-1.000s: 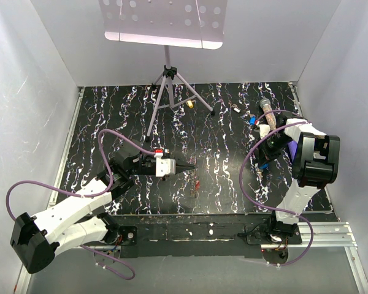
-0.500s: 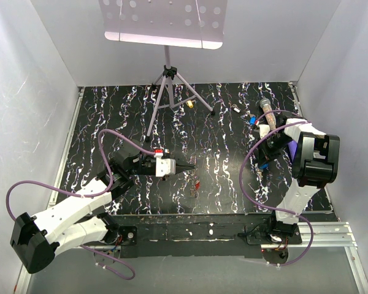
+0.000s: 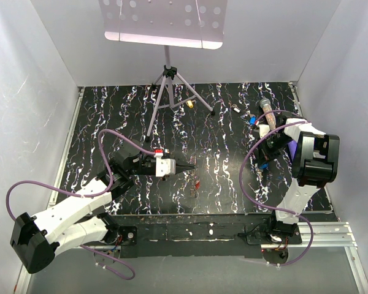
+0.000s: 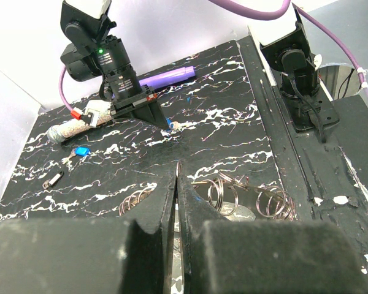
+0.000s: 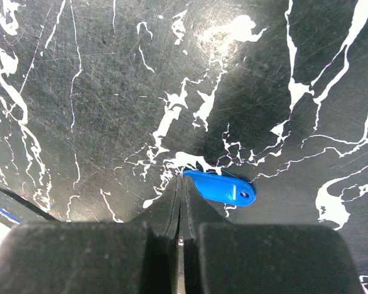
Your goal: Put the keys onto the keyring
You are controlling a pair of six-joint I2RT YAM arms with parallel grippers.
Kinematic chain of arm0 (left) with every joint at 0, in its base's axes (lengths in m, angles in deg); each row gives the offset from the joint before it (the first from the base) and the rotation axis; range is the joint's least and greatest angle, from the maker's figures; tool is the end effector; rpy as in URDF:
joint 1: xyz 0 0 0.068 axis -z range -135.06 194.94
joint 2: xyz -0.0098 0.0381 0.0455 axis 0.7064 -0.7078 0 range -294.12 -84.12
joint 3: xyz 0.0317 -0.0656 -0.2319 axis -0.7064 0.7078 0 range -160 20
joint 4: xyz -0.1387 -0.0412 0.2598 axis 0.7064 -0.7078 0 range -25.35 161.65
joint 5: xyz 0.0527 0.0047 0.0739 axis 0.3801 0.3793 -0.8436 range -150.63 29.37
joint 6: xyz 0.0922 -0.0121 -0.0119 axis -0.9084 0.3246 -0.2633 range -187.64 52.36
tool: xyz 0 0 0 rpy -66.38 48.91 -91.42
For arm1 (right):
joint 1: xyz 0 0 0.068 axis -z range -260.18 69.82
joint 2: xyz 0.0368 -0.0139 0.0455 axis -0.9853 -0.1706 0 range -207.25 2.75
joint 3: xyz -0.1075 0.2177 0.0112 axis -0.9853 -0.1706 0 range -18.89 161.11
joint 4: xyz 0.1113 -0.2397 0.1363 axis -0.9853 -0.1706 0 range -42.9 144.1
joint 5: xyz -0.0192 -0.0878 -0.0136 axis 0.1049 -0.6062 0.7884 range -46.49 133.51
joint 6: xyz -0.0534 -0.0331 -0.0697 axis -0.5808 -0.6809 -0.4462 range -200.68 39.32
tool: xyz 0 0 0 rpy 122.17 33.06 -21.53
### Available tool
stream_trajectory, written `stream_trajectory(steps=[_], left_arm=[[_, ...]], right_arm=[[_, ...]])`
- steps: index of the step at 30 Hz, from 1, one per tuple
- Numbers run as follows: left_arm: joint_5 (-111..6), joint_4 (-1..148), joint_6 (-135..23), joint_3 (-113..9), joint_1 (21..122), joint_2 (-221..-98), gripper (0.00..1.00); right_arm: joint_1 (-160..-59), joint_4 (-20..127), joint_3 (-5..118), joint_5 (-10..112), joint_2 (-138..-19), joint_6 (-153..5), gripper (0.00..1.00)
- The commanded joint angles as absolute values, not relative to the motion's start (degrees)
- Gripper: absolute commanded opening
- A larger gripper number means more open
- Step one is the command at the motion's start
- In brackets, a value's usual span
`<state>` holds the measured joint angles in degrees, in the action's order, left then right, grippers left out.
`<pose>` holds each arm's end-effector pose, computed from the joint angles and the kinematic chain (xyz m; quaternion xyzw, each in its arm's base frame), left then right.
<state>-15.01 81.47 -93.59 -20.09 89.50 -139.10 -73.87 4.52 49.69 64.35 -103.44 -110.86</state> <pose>0.1768 -0.2590 0.2780 0.6062 0.4042 -0.3829 0.5680 0.3545 -0.0089 0.0593 -0.2076 0.9611 0.1642 0.0795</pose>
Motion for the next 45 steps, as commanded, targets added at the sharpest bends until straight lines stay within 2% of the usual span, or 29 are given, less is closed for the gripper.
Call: stream_trajectory(steps=[1, 9, 19, 25, 33, 38, 45], left_arm=[[-14.7, 82.0, -94.4, -21.0, 89.7, -138.4, 0.00], [-14.6, 82.3, -94.0, -20.9, 89.7, -138.1, 0.00], [-14.1, 85.0, -91.2, -20.4, 89.7, -137.5, 0.00], [-12.9, 89.2, -87.4, -20.0, 89.7, -137.6, 0.00], [-12.8, 99.0, -76.8, -17.5, 89.7, -136.0, 0.00], [-14.1, 100.7, -73.3, -17.3, 89.7, -133.8, 0.00], [-14.7, 102.8, -69.4, -18.0, 89.7, -132.5, 0.00]], right_arm=[[-73.7, 3.2, 51.4, 65.1, -103.0, -111.3, 0.01], [-73.7, 4.0, 50.5, 67.3, -96.5, -112.3, 0.01], [-73.6, -0.6, 50.6, 75.7, -77.8, -116.3, 0.01], [-73.5, -7.6, 55.6, 82.3, -66.1, -120.8, 0.01], [-73.6, -13.2, 63.5, 91.0, -53.4, -118.9, 0.01], [-73.5, -7.6, 62.9, 96.8, -44.2, -112.6, 0.01], [-73.6, 2.8, 55.8, 104.7, -32.9, -104.8, 0.01]])
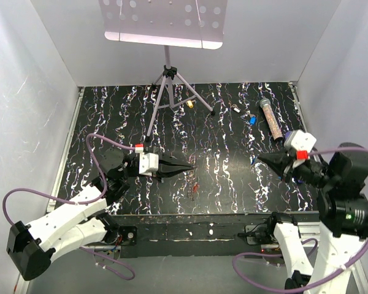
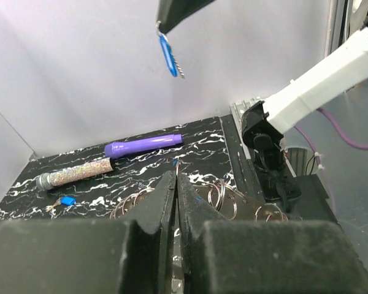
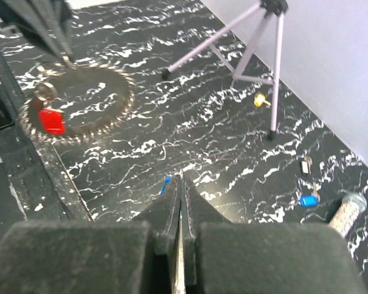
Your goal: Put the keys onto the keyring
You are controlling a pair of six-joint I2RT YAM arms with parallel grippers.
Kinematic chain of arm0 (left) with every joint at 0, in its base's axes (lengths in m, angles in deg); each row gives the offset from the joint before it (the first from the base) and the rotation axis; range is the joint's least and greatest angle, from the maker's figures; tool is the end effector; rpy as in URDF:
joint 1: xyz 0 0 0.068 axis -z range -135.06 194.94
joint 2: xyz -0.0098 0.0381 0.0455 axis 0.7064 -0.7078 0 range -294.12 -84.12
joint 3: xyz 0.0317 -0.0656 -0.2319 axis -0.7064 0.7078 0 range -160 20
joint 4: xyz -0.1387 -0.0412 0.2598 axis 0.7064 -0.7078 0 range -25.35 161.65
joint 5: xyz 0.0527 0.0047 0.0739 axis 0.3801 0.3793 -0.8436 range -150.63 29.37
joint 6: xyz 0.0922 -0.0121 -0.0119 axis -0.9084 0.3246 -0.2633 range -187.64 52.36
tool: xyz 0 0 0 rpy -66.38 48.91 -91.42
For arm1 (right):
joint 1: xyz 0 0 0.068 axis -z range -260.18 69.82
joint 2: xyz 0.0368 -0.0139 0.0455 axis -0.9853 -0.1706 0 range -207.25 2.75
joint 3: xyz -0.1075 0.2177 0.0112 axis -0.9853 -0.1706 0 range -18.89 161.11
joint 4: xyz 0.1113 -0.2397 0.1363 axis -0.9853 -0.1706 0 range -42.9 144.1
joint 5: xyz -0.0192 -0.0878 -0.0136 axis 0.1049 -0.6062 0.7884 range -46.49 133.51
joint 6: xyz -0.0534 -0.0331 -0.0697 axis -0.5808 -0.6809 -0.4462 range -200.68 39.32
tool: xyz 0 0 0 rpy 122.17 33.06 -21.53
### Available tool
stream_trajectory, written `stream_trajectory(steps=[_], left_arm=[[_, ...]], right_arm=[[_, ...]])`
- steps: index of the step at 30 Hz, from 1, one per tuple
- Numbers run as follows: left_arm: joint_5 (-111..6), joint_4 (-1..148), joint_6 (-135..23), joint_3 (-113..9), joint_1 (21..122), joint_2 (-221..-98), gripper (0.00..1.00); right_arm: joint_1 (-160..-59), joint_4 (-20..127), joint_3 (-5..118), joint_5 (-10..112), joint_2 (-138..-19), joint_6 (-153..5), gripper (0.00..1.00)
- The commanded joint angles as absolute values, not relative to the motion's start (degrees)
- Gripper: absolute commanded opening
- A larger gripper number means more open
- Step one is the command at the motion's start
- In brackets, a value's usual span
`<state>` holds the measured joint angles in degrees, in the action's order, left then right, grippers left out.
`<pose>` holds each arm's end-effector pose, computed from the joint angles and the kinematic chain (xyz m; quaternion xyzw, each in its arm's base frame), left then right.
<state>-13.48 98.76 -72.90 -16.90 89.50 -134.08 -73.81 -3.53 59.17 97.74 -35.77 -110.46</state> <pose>0.1608 -0.2454 0.3185 0.5235 0.3787 -0.4747 0.5977 0.1418 0.0533 0.4468 -0.4081 0.6512 0.1887 0.6113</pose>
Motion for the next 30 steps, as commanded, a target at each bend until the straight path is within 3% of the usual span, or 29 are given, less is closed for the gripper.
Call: stream_trajectory(steps=[1, 16, 30], left_arm=[[-14.8, 103.3, -69.0, -18.0, 89.7, -132.3, 0.00], [-13.1, 111.4, -59.9, -21.4, 89.7, -137.6, 0.00], [-6.8, 114.6, -61.9, -28.5, 89.7, -148.6, 0.00]], right_arm=[[-73.6, 2.5, 54.9, 105.5, -32.4, -104.8, 0.01], [-73.7, 1.0, 43.4, 114.4, -27.2, -109.3, 0.01], [-73.6, -4.6, 45.1, 115.6, -28.3, -121.2, 0.01]])
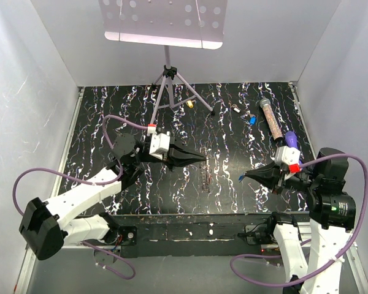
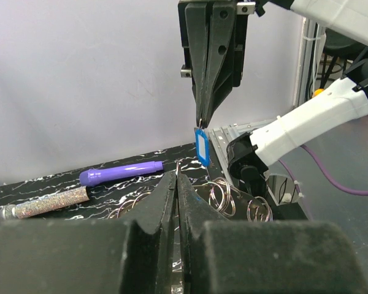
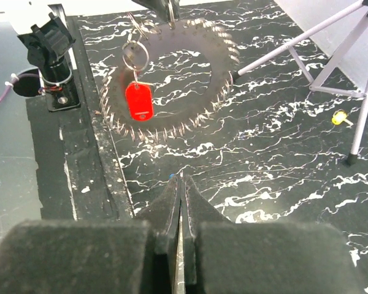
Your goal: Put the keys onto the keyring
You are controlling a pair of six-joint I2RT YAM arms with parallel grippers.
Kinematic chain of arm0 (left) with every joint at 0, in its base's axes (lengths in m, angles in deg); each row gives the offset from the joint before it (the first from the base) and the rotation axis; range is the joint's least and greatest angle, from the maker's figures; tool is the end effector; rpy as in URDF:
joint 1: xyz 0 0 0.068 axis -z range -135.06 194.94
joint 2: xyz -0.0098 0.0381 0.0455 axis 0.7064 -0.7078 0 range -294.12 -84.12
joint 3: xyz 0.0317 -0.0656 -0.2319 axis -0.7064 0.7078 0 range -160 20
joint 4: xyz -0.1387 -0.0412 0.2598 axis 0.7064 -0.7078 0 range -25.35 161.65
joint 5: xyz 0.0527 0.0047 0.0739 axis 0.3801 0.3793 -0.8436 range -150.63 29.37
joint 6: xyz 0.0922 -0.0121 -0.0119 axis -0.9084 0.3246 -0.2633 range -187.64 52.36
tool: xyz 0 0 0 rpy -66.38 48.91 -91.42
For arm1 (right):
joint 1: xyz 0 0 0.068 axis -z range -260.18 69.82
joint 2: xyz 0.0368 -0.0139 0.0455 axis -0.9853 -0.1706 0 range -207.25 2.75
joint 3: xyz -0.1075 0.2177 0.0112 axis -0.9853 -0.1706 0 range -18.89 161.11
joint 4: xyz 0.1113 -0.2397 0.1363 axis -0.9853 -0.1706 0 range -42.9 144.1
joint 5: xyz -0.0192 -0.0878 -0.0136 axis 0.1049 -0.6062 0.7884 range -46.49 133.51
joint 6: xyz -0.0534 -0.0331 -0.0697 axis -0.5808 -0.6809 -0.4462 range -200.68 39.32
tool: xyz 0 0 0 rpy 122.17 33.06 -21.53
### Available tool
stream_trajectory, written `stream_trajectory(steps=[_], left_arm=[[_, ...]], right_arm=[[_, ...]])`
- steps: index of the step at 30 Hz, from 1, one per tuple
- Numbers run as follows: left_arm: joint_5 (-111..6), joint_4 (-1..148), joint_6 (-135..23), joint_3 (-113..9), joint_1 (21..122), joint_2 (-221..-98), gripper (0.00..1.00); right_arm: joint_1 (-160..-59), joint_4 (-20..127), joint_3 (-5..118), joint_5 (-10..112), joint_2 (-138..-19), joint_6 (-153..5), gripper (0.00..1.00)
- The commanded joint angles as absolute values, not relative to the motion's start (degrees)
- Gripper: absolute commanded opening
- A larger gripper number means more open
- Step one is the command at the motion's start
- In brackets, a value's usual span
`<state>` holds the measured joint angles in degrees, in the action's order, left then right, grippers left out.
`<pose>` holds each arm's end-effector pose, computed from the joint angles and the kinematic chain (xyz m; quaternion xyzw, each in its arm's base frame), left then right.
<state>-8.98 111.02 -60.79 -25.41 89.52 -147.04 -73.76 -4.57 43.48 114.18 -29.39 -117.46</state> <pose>0.1807 -0.2712 0.3403 0.5045 0.3604 -0.5434 0.5659 0.1347 0.0652 0.3833 -0.4691 0.5989 0.3084 0.5711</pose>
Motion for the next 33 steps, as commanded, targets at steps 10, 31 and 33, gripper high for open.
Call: stream_trajectory(steps=[10, 31, 33], left_arm=[[-5.2, 112.2, -67.5, -28.5, 89.7, -151.5, 0.00], [-4.3, 113.5, -75.9, -21.2, 93.5, -153.2, 0.00], [-4.9, 112.8, -76.4, -21.2, 93.5, -153.6, 0.00]], right_arm=[[-73.7, -0.5, 36.8, 121.1, -22.7, -126.6, 0.01], [-83.7, 6.9, 32.2, 116.7, -24.8, -129.9, 0.01], [-87.9, 10.0, 30.7, 113.4, -24.6, -128.5, 0.01]])
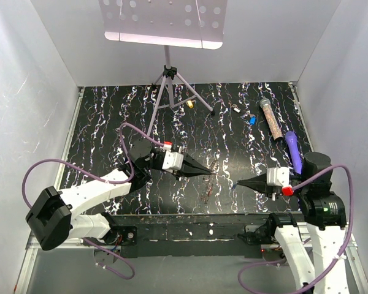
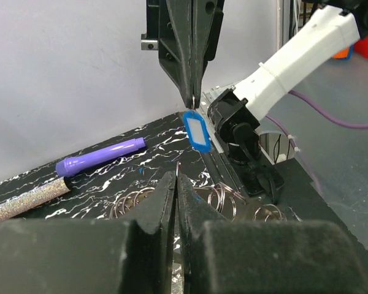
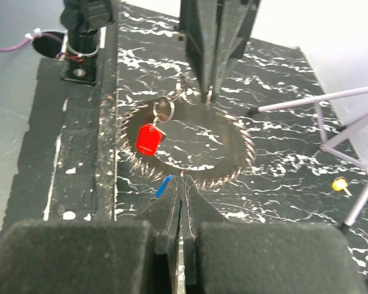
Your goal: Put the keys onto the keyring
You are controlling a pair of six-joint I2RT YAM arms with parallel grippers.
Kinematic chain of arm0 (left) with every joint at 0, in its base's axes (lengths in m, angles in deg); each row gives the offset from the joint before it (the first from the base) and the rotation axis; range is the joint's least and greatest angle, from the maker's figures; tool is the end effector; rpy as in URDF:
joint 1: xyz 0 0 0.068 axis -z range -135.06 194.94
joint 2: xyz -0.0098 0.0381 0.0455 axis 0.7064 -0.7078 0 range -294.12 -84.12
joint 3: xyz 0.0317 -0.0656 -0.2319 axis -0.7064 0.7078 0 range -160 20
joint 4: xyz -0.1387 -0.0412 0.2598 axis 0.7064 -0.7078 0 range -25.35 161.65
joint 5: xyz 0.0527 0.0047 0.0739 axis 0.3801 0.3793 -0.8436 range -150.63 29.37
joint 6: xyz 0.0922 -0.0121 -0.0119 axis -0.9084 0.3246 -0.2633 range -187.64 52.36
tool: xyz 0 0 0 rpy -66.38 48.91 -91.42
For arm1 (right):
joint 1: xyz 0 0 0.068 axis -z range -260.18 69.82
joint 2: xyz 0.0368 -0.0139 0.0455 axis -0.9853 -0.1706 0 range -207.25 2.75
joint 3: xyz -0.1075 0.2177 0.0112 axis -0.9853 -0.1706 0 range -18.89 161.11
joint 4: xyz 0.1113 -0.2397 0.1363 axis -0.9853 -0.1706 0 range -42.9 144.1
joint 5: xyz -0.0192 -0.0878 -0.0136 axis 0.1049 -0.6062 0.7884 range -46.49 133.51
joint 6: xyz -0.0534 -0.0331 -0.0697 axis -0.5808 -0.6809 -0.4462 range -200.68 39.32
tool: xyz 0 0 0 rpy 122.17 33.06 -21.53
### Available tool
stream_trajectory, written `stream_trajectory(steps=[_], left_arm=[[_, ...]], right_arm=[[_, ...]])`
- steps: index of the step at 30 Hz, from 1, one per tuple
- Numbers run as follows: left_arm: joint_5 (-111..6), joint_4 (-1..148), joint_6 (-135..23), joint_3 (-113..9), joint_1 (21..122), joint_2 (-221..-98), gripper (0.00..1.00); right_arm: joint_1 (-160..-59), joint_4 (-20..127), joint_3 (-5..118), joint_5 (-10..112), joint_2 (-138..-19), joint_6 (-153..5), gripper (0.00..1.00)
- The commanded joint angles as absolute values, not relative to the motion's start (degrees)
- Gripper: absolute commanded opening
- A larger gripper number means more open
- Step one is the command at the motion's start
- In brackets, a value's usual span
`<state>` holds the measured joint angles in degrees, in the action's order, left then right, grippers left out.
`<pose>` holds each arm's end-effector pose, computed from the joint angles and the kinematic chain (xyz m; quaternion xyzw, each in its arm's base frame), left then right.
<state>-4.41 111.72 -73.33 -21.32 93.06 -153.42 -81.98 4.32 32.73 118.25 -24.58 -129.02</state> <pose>0.1706 -0.2956 0.2772 0.5777 0.3287 -0.5244 0.5323 0.1304 0.0858 0.3502 -0.5781 0.4715 0.3041 0.5924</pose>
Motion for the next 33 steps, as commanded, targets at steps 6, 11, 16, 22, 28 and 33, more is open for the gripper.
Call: stream_trajectory(steps=[6, 11, 16, 22, 28, 33], left_arm=[[-8.4, 110.8, -79.1, -20.9, 93.9, -153.0, 0.00], [-10.9, 105.3, -84.2, -21.0, 95.2, -152.1, 0.00], [-13.5, 105.0, -85.6, -20.3, 96.1, -150.8, 0.00], [-16.1, 107.2, -84.1, -19.5, 96.4, -150.4, 0.00], [-17.0, 111.1, -81.3, -18.6, 96.4, -150.7, 0.00], [-16.8, 113.7, -79.0, -18.2, 96.4, -151.4, 0.00]], right_arm=[[-103.2, 25.4, 26.0, 99.7, -25.2, -122.7, 0.01], [-110.2, 35.2, 23.3, 91.0, -25.4, -117.0, 0.01], [-110.8, 38.3, 21.4, 87.9, -23.8, -112.2, 0.01], [-110.9, 40.7, 19.6, 88.2, -23.0, -108.8, 0.01], [-111.0, 41.4, 18.7, 90.4, -22.2, -108.0, 0.01], [-111.0, 43.4, 18.1, 88.2, -22.2, -107.2, 0.01]])
